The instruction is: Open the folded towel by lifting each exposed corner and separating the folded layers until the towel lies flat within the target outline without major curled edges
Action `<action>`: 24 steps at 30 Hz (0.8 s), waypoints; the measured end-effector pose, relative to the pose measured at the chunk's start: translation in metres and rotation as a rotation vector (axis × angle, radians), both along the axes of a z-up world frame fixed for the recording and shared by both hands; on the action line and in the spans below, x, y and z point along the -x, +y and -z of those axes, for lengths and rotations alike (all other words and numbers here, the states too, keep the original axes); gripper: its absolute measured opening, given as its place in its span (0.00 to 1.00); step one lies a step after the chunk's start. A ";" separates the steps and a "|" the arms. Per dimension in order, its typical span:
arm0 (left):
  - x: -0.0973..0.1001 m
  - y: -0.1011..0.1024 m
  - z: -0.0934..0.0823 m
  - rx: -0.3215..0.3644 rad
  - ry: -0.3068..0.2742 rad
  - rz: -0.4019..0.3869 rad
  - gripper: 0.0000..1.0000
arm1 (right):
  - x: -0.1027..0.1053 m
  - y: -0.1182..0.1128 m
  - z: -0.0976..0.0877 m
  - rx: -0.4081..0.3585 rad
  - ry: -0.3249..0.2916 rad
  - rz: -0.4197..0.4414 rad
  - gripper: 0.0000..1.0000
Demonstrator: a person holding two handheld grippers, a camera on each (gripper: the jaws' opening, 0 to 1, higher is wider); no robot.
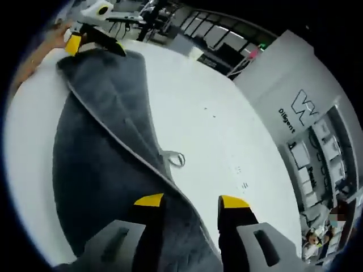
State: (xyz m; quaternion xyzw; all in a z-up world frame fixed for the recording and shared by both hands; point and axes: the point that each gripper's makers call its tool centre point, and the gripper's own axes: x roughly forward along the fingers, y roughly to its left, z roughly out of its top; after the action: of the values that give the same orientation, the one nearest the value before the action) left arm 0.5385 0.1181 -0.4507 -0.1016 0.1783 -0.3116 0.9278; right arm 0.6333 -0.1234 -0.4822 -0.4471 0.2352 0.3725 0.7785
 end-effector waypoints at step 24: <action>0.002 0.006 0.004 0.019 0.032 -0.001 0.91 | 0.059 -0.016 -0.008 0.107 -0.092 -0.103 0.00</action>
State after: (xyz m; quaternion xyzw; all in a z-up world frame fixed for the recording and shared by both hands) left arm 0.5363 0.1240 -0.4550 -0.1153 0.1899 -0.3113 0.9240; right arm 0.5744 -0.1393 -0.4744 -0.5164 0.1955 0.3780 0.7431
